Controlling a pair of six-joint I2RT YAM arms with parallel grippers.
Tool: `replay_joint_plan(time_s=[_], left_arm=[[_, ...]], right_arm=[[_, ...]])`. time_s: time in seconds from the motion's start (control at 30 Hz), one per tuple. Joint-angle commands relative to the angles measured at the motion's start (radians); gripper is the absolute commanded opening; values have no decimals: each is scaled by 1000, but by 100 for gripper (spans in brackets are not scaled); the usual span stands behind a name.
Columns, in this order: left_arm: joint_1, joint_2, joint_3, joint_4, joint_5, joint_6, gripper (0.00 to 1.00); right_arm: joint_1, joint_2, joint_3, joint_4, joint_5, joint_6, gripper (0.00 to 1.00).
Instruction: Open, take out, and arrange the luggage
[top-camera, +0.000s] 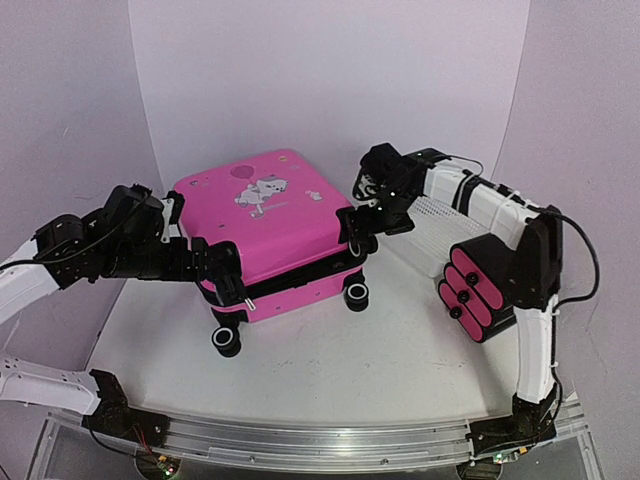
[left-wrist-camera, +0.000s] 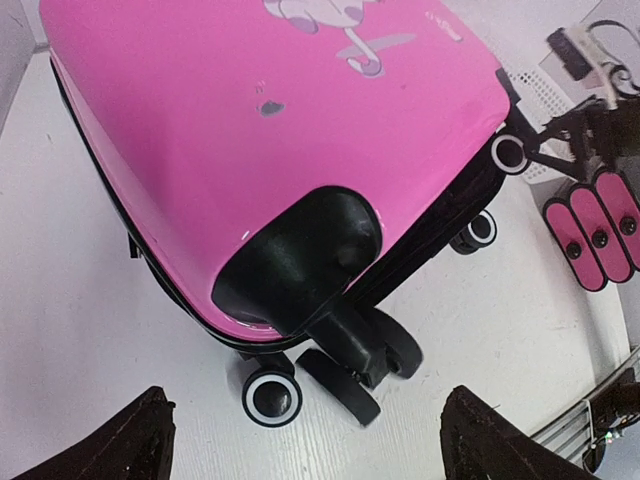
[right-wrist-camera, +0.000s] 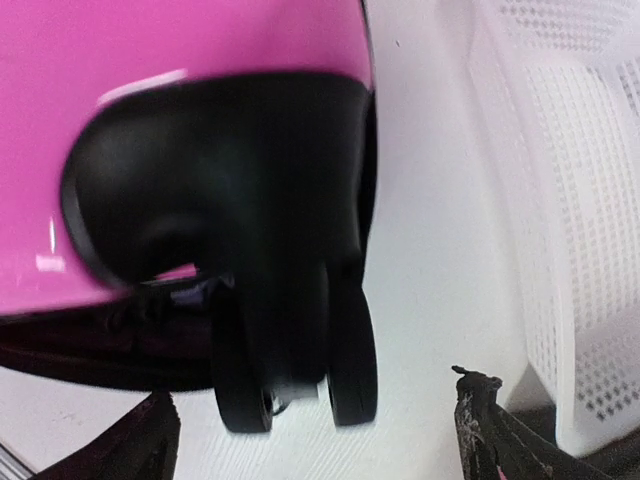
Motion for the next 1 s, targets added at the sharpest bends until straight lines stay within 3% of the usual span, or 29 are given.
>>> replay_joint_plan(time_s=[0.0, 0.13, 0.23, 0.3, 0.6, 0.77, 0.97], left_arm=[[135, 55, 7, 85, 257, 75, 92], [199, 119, 4, 210, 518, 98, 89], [199, 210, 24, 233, 642, 93, 79], [195, 250, 23, 241, 682, 92, 72], [68, 296, -23, 292, 603, 31, 67], [-31, 392, 16, 442, 578, -29, 66], [-90, 459, 74, 498, 552, -36, 64]], right_arm=[[6, -286, -221, 78, -44, 177, 98], [4, -470, -555, 389, -280, 394, 98], [4, -507, -775, 715, -415, 584, 98], [4, -492, -830, 833, -430, 642, 93], [0, -339, -803, 903, -248, 760, 84], [-14, -97, -549, 915, -380, 538, 65], [5, 87, -281, 862, -539, 386, 60]])
